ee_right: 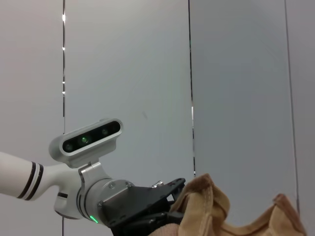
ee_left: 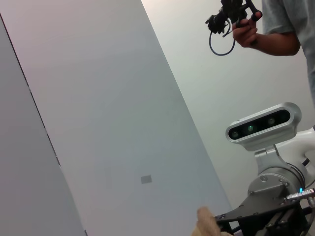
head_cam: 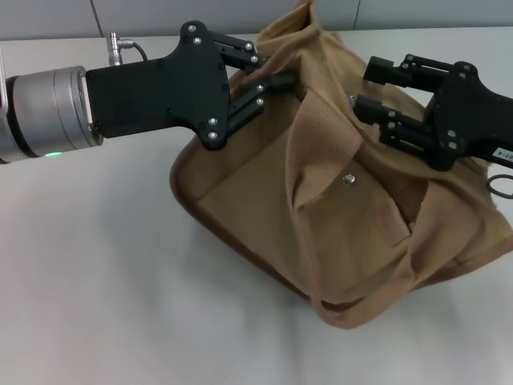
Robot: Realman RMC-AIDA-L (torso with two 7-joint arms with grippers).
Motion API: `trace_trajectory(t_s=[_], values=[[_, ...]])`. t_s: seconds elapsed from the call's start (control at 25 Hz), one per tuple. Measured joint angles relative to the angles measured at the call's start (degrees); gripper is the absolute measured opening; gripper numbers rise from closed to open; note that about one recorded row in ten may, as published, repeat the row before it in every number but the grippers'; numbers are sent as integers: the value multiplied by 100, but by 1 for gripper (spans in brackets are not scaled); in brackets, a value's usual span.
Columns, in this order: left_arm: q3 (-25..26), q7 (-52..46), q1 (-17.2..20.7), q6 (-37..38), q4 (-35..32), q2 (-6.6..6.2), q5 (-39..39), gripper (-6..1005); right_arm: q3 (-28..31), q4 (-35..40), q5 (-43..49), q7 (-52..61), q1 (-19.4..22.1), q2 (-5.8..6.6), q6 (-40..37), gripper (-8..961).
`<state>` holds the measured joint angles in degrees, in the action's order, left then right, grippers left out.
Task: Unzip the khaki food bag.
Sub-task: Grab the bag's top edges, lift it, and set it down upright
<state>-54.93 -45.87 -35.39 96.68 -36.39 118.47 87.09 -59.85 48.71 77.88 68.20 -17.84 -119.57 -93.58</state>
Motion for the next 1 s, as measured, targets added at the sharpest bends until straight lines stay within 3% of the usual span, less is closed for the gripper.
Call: trace_trajectory(t_s=[0.4, 0.64, 1.0], values=[[0, -1, -17, -1, 1, 0, 1, 87, -33, 49, 26, -232, 64, 14, 26, 587], [-1, -1, -44, 0, 1, 0, 3, 88, -56, 298, 343, -314, -38, 20, 47, 473], [0, -1, -89, -1, 1, 0, 3, 88, -55, 686, 752, -243, -55, 13, 131, 406]])
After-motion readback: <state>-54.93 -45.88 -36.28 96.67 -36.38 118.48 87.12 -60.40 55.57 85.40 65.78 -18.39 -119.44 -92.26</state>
